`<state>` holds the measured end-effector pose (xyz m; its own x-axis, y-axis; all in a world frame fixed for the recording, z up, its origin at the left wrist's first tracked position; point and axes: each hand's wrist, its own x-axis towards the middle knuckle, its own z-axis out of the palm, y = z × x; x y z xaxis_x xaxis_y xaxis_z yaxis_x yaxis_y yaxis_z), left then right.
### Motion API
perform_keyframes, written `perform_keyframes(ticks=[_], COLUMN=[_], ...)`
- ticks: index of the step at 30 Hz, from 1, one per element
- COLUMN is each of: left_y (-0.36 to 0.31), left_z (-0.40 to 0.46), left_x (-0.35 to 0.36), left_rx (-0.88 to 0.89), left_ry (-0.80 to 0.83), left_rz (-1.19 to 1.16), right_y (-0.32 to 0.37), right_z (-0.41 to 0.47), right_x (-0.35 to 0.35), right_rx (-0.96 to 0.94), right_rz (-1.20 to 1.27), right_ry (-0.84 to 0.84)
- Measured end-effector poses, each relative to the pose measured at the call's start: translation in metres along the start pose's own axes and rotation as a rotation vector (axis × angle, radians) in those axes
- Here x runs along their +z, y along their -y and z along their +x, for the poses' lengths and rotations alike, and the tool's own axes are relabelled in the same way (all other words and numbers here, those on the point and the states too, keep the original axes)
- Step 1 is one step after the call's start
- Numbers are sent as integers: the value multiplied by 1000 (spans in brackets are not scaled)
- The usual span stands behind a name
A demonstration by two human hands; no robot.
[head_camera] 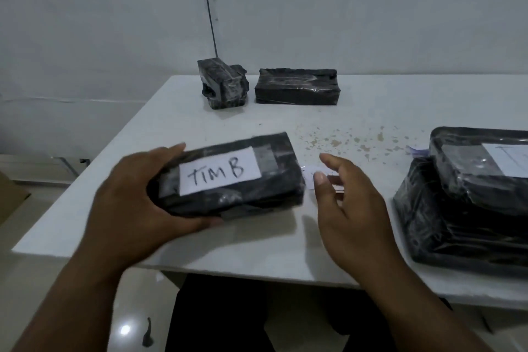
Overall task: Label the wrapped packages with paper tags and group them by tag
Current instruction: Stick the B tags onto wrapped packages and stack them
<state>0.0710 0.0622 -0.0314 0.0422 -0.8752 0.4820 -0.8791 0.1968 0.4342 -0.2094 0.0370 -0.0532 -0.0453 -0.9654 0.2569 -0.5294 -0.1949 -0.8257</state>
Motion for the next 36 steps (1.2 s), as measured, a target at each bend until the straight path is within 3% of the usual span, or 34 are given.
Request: perform_keyframes(ticks=[4, 8, 11, 15, 27, 36], left_y=[10, 20, 23, 21, 11, 1], left_z=[18, 26, 29, 29, 29, 33], left_x=[-17, -17, -13, -7, -7, 3], left_rx=[-72, -105, -117, -151, -167, -224], left_ry=[-69, -85, -109, -148, -135, -137], left_rz=[6, -17, -5, -36, -34, -58], right_y=[-1, 4, 1, -4, -14, -13], right_z=[32, 57, 67, 73, 82, 70], right_x=[5, 9, 13, 12, 20, -11], right_rx=[4, 44, 78, 39, 20, -143], right_rz=[-221, -591, -662, -731, -678, -354], right_ry=[68, 308, 418, 407, 293, 192])
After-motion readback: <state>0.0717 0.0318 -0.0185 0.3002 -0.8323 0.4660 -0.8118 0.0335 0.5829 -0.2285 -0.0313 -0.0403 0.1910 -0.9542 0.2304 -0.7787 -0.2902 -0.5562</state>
